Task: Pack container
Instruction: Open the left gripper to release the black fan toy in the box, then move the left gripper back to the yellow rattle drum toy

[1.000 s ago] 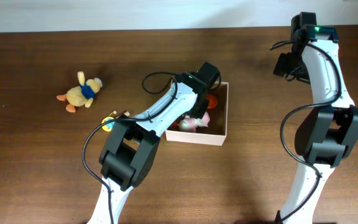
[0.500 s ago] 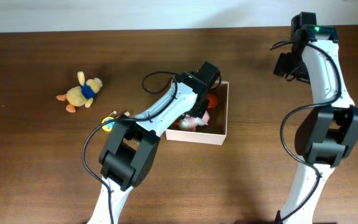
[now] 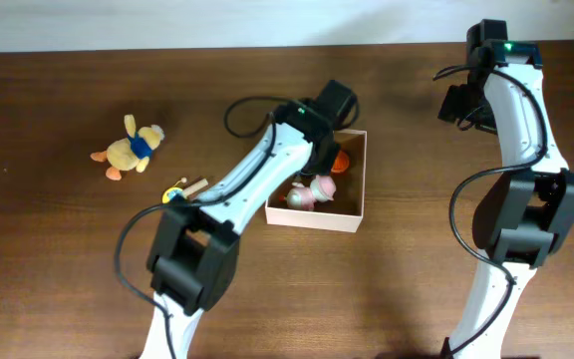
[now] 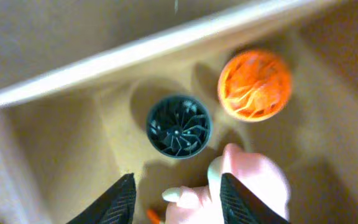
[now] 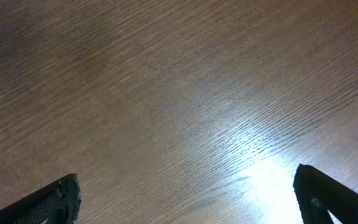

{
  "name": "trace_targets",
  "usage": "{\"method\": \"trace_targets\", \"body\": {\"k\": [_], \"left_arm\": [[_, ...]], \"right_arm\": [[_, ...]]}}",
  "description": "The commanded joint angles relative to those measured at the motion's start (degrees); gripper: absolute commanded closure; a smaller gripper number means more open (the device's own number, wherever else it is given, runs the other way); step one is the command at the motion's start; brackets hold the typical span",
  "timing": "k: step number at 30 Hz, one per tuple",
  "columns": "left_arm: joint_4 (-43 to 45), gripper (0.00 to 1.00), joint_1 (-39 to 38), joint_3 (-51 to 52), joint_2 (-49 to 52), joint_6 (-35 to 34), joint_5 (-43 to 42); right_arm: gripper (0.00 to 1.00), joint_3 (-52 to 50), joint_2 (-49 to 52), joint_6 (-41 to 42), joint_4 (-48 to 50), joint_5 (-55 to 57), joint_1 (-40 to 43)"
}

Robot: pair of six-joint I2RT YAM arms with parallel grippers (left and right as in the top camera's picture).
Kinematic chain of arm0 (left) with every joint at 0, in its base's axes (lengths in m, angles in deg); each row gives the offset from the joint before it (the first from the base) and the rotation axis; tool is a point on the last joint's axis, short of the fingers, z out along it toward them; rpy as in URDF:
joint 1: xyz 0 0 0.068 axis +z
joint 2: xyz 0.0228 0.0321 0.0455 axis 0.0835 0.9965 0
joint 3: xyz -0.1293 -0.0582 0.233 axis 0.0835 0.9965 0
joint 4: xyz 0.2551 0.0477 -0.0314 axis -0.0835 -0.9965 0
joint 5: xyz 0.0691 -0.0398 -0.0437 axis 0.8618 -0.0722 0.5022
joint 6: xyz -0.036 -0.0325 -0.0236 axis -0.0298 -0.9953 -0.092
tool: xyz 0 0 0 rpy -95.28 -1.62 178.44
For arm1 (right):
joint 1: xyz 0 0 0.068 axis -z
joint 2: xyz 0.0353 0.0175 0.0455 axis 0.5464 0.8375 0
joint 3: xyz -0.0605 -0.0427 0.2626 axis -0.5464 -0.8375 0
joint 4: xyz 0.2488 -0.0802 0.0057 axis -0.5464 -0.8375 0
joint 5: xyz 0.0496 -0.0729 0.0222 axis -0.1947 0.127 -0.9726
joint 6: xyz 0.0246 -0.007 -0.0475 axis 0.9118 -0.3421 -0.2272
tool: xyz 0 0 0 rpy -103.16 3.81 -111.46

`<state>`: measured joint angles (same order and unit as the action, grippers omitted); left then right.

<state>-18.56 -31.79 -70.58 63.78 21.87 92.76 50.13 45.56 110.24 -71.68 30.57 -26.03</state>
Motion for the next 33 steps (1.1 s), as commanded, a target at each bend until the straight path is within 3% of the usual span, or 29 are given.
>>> {"method": "trace_targets", "body": {"k": [1, 7, 15, 21, 24, 30, 33], "left_arm": [[-1.73, 0.50, 0.37, -3.39, -5.40, 0.79, 1.64], [-8.66, 0.44, 2.36, -6.27, -10.56, 0.66, 6.64], [-24.22, 0.43, 13.09, -5.51, -13.20, -2.89, 7.48], [-23.58, 0.40, 20.26, 2.97, -13.16, -3.52, 7.45], [-19.28, 0.37, 22.67, 8.96, -13.16, 1.44, 7.23], [-8.04, 0.31, 25.00, 20.00, -13.16, 22.08, 1.86], [-3.87, 0.31, 25.03, 23.63, -13.16, 27.63, -0.09]], "right_arm": [[0.01, 0.04, 0.11, 0.92, 0.07, 0.11, 0.15], [0.01, 0.04, 0.11, 0.92, 0.04, 0.11, 0.15], [0.01, 0.04, 0.11, 0.92, 0.04, 0.11, 0.15], [0.01, 0.04, 0.11, 0.92, 0.04, 0.11, 0.15], [0.01, 0.04, 0.11, 0.92, 0.04, 0.11, 0.15], [0.01, 0.04, 0.11, 0.92, 0.04, 0.11, 0.15], [0.01, 0.04, 0.11, 0.92, 0.04, 0.11, 0.15]]}}
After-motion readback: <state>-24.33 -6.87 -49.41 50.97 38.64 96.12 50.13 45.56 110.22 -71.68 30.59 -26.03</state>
